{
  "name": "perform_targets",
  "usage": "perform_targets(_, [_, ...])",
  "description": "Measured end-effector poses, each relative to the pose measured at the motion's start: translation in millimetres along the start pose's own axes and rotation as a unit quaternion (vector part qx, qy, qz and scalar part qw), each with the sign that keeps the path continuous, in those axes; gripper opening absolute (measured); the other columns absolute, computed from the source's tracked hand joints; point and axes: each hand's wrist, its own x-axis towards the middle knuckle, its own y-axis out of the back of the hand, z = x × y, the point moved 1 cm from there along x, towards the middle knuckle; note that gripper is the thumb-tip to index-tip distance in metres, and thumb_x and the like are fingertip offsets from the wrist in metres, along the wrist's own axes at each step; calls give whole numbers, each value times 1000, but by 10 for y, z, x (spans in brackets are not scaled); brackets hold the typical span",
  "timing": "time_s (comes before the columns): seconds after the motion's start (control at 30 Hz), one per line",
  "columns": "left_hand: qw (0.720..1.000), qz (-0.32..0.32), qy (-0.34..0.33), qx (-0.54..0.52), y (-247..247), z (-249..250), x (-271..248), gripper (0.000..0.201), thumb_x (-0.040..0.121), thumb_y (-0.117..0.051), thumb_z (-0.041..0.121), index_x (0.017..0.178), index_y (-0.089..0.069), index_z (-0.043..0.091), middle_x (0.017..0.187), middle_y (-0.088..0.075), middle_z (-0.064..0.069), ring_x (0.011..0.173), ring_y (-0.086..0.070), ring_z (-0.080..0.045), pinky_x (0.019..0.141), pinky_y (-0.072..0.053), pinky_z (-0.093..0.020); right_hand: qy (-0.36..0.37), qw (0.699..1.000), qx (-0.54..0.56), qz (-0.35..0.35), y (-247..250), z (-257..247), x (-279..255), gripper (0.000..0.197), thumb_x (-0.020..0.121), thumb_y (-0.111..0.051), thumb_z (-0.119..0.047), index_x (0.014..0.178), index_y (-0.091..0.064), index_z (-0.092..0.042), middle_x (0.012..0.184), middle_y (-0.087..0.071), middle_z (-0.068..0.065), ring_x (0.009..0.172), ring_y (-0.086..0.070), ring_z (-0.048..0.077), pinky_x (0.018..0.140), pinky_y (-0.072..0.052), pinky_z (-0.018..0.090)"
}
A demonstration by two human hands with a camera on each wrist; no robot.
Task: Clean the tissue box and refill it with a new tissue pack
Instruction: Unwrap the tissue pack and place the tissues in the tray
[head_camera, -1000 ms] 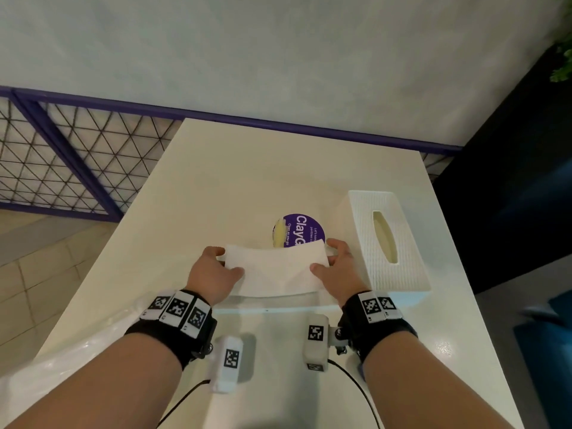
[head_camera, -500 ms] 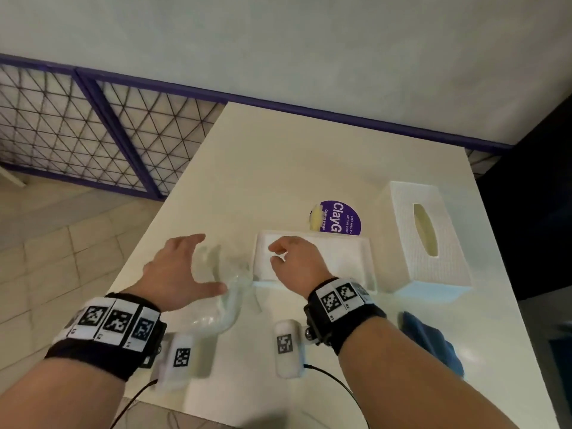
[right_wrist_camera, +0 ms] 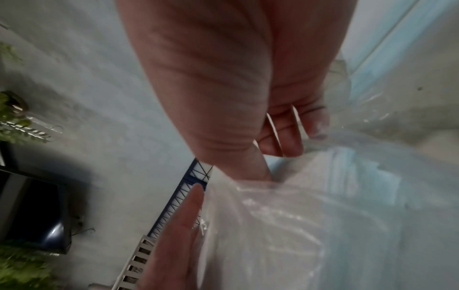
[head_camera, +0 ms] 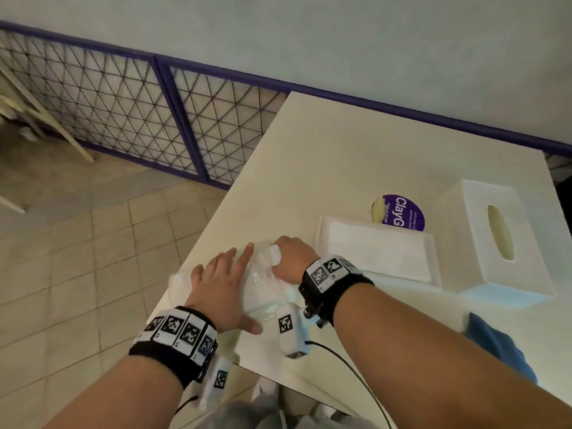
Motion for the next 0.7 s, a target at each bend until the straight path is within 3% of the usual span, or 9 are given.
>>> perform_targets(0.13, [1000,9,-1,-12,-50,-30,16,149,43,-74,76,142,31,38,159,1,-1,146,-6,-24,117,-6,-52,20,998,42,46,23,-29,-42,48,81,-64,-24,125,-48,-15,121,-56,7,108,-58,26,86,-48,32])
perform_targets(0.27, [999,29,-2,-23,-91,-58,30,150,43,-73,77,141,34,37,159,0,-2,146,-6,-24,117,-7,-53,-6,994,99,45,32,-55,-86,52,78,-71,-26,123,-47,-13,115,-61,3,105,-61,22,84,-49,29])
perform_targets(0.43, [997,68,-2,-45,-145,-75,-14,148,45,-73,76,133,41,41,159,0,-1,146,-6,-23,117,-3,-51,10,996,42,83,8,-144,-124,45,81,-67,-26,121,-53,-11,114,-64,6,106,-61,25,83,-49,30])
perform_targets(0.6, [994,91,10,-60,-208,-111,-23,149,43,-72,78,132,42,42,159,-3,-3,145,-9,-24,117,-7,-52,43,993,-16,105,-27,-241,-216,41,89,-55,-22,129,-53,-14,124,-59,7,114,-57,26,90,-49,33])
perform_targets(0.7, [993,95,8,-67,-223,-114,-28,150,42,-73,77,137,37,41,159,-5,-3,145,-10,-24,116,-7,-52,46,992,7,117,-39,-260,-252,38,90,-53,-19,127,-57,-19,129,-50,6,117,-54,24,92,-47,30])
